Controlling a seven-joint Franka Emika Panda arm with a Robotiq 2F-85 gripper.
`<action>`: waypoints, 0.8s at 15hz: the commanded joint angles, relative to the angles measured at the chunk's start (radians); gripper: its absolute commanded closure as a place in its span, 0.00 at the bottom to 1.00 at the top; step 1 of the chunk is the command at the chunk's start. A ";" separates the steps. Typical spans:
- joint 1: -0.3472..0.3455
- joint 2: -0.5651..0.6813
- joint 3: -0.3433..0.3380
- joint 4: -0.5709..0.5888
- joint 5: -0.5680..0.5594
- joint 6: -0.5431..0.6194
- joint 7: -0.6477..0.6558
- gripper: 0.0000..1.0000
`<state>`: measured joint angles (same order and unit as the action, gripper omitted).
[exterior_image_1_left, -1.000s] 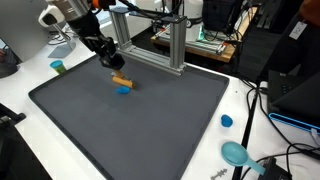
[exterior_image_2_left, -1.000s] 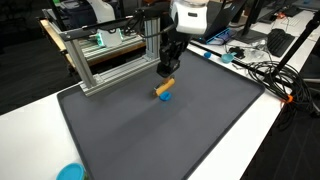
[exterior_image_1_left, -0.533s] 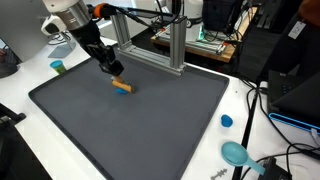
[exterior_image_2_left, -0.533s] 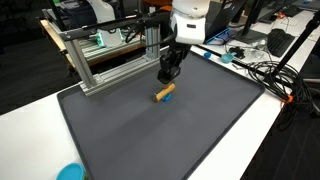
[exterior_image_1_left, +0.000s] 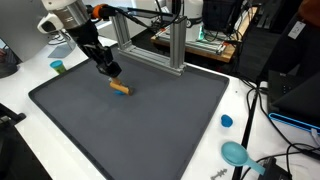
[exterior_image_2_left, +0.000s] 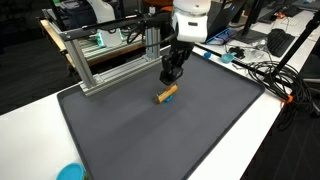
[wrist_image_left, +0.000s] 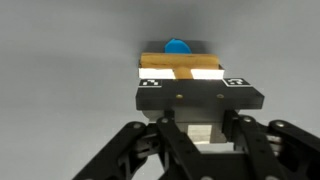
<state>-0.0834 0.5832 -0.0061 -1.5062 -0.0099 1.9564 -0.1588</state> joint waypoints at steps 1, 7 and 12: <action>-0.004 0.035 0.011 0.007 0.021 0.105 -0.012 0.78; 0.003 0.051 0.011 0.003 0.019 0.115 0.002 0.78; -0.016 0.050 0.027 0.005 0.066 0.152 -0.010 0.78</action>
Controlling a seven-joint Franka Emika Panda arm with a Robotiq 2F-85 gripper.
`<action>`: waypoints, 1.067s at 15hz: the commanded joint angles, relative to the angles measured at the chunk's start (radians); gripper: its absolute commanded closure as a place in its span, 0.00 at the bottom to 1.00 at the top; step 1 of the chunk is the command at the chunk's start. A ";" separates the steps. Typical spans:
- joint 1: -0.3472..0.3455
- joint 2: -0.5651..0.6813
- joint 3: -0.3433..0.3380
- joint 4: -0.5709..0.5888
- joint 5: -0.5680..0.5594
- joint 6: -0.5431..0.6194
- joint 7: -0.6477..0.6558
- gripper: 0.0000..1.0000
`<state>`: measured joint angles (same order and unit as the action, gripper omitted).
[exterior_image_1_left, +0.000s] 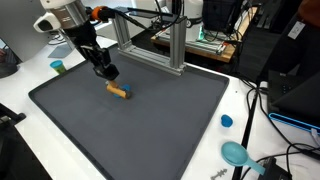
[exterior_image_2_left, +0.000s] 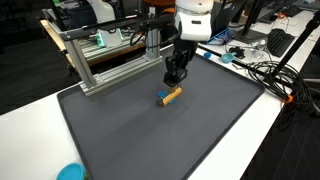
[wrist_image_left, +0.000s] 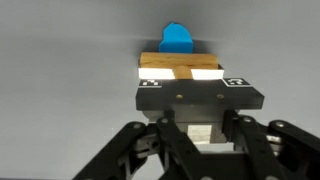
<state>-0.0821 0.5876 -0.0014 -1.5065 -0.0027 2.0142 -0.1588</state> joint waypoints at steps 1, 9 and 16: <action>-0.020 0.047 0.024 0.007 0.067 0.099 -0.012 0.78; -0.030 0.024 0.041 0.003 0.108 0.169 -0.034 0.78; -0.042 -0.149 0.065 0.030 0.044 -0.166 -0.371 0.78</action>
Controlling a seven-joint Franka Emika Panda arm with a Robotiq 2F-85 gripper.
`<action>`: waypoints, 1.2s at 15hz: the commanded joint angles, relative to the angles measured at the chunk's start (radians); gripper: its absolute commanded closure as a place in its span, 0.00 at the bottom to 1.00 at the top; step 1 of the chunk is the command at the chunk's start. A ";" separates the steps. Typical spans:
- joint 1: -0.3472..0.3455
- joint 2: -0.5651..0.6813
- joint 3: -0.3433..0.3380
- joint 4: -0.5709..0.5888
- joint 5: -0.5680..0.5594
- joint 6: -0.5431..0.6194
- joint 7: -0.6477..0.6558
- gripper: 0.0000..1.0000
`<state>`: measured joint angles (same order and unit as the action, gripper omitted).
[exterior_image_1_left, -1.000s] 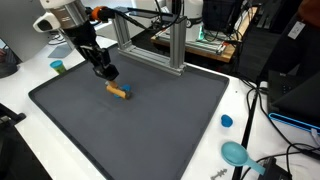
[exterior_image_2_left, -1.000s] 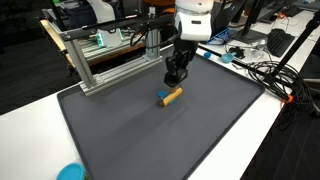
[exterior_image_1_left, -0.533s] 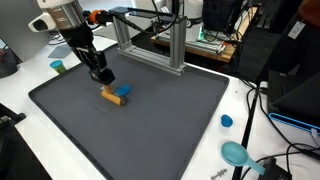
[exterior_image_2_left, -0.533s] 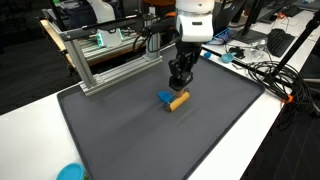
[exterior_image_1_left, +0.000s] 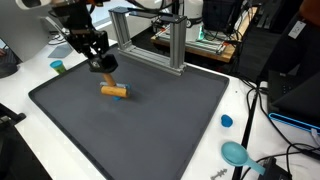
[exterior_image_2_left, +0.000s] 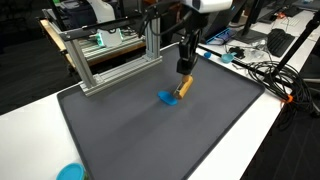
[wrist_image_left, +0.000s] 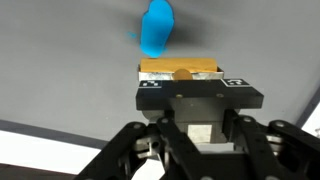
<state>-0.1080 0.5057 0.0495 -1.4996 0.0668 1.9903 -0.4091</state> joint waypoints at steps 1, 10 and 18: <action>-0.015 -0.079 0.014 0.031 -0.029 -0.183 -0.169 0.78; 0.009 -0.068 -0.001 0.000 -0.111 -0.265 -0.593 0.78; -0.052 -0.109 0.024 -0.101 -0.066 -0.127 -0.766 0.78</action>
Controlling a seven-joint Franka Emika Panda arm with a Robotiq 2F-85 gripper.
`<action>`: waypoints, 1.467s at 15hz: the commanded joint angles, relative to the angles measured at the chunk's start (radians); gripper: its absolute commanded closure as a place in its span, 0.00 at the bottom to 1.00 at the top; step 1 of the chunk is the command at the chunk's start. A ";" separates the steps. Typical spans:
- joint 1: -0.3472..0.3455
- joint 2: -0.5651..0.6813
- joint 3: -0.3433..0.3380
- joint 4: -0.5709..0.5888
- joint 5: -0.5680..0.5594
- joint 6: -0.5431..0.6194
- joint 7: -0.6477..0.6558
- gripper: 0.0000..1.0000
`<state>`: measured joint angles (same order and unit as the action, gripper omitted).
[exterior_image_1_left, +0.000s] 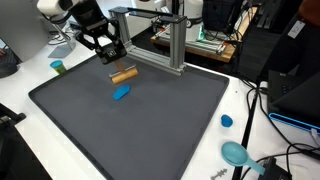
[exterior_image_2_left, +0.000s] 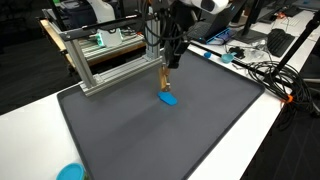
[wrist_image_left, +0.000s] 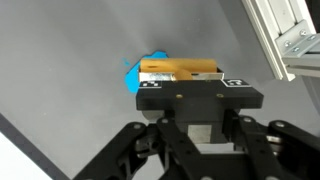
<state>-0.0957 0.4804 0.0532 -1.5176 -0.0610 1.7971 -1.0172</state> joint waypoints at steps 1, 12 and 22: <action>-0.087 -0.108 0.018 -0.103 0.086 0.079 -0.232 0.78; -0.155 -0.171 -0.055 -0.147 0.232 0.075 -0.640 0.53; -0.116 -0.289 -0.053 -0.389 0.189 0.332 -0.926 0.78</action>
<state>-0.2372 0.2519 0.0207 -1.8298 0.1526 2.1117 -1.9026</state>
